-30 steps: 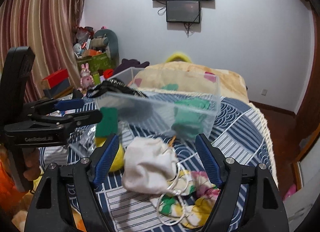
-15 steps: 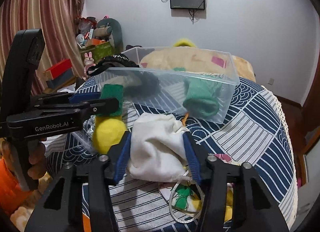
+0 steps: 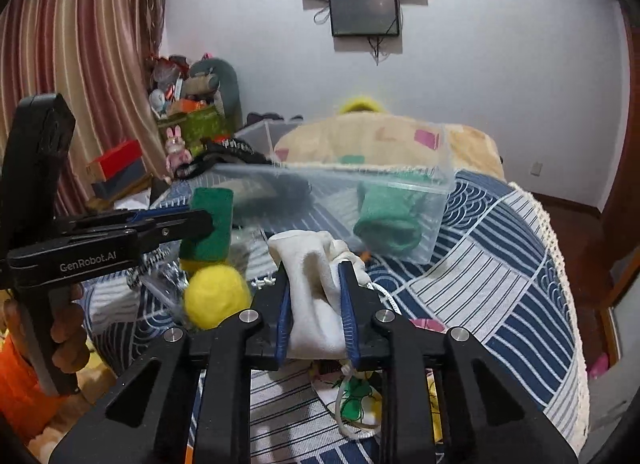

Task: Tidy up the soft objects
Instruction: 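Grasp the green-yellow sponge with the left tool while the right tool grasps the white bag, then release the sponge into the box while the right tool drops the white bag in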

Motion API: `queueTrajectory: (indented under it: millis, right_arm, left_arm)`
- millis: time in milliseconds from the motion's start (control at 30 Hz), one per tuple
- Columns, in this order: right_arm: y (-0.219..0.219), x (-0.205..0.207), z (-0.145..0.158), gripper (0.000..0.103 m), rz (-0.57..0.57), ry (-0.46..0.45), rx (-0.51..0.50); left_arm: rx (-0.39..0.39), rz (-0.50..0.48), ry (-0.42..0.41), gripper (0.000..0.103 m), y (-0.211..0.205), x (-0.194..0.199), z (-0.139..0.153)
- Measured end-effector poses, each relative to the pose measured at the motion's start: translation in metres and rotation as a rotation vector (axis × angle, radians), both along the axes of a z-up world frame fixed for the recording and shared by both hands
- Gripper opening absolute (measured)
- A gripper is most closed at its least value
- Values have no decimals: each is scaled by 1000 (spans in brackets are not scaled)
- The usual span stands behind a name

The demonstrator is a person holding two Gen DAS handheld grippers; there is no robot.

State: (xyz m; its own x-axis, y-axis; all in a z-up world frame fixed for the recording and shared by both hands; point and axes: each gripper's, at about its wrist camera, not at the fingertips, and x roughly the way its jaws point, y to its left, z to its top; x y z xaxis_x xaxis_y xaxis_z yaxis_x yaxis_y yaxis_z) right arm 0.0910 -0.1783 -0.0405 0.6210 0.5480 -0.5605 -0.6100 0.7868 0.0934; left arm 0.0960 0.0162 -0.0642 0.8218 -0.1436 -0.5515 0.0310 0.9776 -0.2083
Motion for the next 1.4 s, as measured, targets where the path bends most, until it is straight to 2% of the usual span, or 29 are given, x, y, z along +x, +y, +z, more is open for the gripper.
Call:
queueTrajectory:
  millis: [100,133,667,1067,1400]
  right_arm:
    - [-5,-3,9,20,-10,-20,22]
    - [-7,-3,12,20,-13,-25,28]
    - [-12,2,56,20,-69,-130,95]
    - [1,33,81,20,-106,-215,88]
    - [17,56,73,20,-99,-190,54]
  left_arm:
    - [-3,-4,-32,25,0,-7,10]
    - [-3,-5,-41,21,0,-9,14]
    - [29,31,-151,21,4,-9,51]
    - [57,46,-171,21,6,27,69]
    - [103,22,-125,21,-5,60,57]
